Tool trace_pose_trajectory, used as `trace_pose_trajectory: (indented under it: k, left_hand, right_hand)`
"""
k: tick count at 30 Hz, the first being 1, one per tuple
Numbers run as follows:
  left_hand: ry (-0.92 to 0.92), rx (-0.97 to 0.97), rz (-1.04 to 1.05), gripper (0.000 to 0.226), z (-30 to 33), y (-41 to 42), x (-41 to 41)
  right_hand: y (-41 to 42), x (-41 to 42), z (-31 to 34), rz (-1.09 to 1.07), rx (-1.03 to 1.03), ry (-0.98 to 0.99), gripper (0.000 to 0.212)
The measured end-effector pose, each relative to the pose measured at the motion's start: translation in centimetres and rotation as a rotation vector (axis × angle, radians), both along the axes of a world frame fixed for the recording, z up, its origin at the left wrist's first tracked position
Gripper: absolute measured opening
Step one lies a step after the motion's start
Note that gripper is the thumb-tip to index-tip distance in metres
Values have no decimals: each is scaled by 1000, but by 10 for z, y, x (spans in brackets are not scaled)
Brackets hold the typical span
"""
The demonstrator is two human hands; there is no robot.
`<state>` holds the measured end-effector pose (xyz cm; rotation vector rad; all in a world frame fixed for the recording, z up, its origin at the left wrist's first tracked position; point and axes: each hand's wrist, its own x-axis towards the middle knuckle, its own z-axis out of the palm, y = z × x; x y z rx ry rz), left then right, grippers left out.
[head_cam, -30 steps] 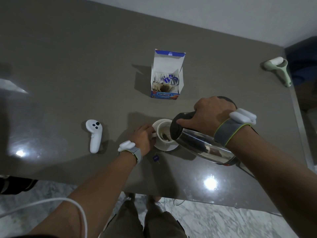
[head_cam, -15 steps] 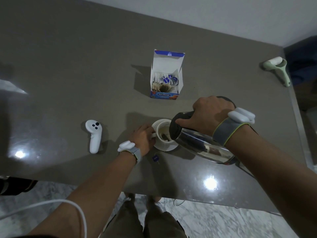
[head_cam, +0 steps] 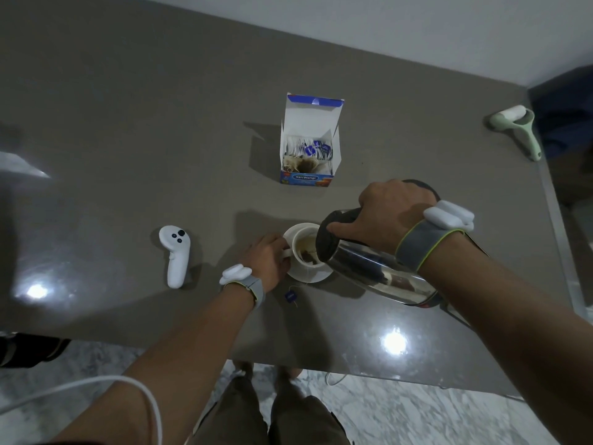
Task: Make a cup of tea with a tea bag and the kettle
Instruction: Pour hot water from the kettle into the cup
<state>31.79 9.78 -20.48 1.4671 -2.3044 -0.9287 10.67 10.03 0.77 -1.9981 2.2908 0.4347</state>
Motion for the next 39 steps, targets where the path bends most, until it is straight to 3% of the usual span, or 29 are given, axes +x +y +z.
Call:
trace_pose_trajectory:
  k: [39]
  left_hand:
    - [2, 33, -33, 26, -1, -1, 1]
  right_hand:
    - [0, 0, -6, 12, -33, -11, 78]
